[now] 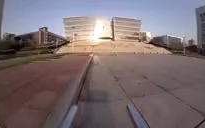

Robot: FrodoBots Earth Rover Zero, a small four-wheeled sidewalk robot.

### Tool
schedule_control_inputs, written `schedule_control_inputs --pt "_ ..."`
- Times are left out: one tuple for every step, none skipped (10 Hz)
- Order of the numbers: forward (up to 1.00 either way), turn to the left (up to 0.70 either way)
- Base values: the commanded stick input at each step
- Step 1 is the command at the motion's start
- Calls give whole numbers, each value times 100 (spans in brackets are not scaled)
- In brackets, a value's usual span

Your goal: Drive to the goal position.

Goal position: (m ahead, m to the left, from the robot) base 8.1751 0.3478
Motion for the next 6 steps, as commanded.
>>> schedule_control_inputs --pt "70 0" --pt "70 0" --pt "70 0" --pt "70 0" --pt "70 0" --pt "70 0"
